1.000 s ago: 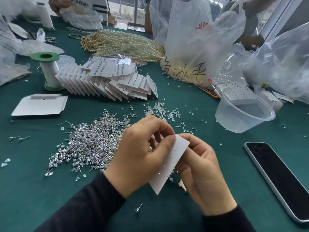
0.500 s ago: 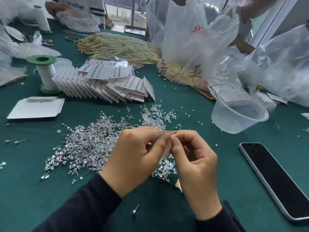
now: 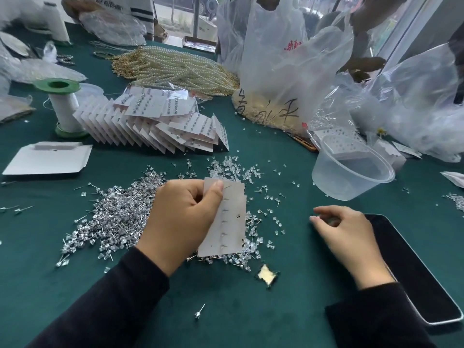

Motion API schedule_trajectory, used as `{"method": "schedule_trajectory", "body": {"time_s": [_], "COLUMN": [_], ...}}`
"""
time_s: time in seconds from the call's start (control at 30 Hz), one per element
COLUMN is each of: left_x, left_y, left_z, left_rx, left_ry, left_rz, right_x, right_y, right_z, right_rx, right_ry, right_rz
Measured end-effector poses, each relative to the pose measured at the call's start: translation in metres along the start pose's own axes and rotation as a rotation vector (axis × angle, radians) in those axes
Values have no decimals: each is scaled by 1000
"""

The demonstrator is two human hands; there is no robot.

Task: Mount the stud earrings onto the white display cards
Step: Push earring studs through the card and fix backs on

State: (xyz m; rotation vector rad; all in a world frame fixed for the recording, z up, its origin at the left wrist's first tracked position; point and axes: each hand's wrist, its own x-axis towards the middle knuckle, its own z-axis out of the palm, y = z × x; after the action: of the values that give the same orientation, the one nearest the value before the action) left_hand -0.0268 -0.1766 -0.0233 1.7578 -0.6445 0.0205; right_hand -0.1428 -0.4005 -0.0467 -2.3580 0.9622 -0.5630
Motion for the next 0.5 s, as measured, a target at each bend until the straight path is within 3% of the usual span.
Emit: {"method": "schedule_trajectory", "body": {"time_s": [0.17, 0.5], "left_x": [0, -2], "left_y": [-1, 1], "left_z": [2, 4], "left_rx": [57, 110], "left_ry": [-32, -73], "left_rz": [-11, -8], "right_x": [-4, -10], "right_y": [-17, -25], "right_z": [15, 28], "right_rx": [17, 8], "right_ry": [3, -138], "right_rz": [-177, -263]}}
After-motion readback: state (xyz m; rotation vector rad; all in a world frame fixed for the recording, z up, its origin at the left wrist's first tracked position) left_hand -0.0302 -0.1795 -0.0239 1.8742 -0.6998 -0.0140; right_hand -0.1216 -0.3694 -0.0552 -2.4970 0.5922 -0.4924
